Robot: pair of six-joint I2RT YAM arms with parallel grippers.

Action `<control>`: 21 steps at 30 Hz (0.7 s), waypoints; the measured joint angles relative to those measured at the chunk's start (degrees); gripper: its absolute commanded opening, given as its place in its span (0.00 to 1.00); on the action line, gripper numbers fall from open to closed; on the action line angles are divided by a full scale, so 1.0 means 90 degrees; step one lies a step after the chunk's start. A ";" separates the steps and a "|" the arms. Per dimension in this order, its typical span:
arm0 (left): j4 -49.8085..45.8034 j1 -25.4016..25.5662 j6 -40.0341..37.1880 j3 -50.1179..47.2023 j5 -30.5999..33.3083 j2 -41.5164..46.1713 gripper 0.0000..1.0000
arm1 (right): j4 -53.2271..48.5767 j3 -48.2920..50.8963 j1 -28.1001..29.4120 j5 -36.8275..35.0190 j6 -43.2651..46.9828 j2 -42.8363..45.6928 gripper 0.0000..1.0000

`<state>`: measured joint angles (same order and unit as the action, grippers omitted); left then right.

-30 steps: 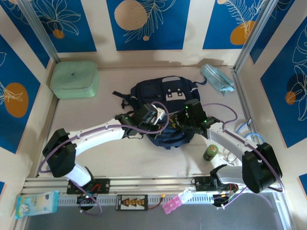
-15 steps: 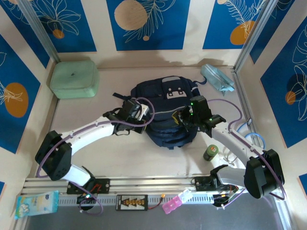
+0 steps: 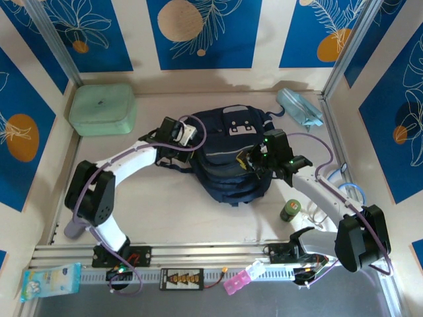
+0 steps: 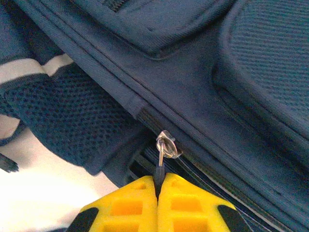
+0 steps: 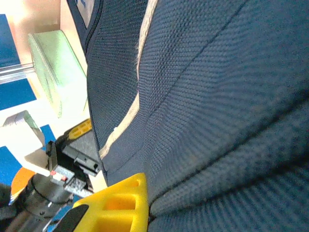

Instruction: Pack books, pencil case, and school supplies into a backpack

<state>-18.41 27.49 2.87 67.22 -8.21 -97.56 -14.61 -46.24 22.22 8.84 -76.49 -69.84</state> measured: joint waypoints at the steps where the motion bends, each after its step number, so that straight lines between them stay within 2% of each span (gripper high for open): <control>1: 0.0000 -0.0044 -0.0053 0.0070 -0.0015 -0.0083 0.00 | 0.0000 -0.0007 -0.0017 0.0041 0.0019 -0.0029 0.07; 6: -0.0005 -0.0223 -0.0143 0.0175 -0.0085 -0.0226 0.09 | 0.0034 -0.0177 0.0010 0.0248 0.0165 -0.0418 0.07; 11: 0.0126 -0.0585 0.0075 -0.0061 0.0155 -0.0080 0.39 | 0.0168 -0.0610 0.0287 0.0272 0.0270 -0.1124 0.07; 16: 0.0131 -0.0937 0.0355 -0.0515 0.0578 0.0384 0.55 | 0.0418 -0.1112 0.0726 0.0221 0.0284 -0.1902 0.09; 18: 0.0114 -0.0940 0.0464 -0.0695 0.0709 0.0658 0.64 | 0.0508 -0.1316 0.0848 0.0214 0.0296 -0.2183 0.16; 21: -0.0005 -0.0940 0.0661 -0.0952 0.0969 0.1197 0.77 | 0.0384 -0.1579 0.1027 0.0015 0.0546 -0.2348 0.38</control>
<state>-18.46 19.03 8.82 58.65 0.51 -86.78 -11.16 -60.45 31.46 8.97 -71.57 -90.98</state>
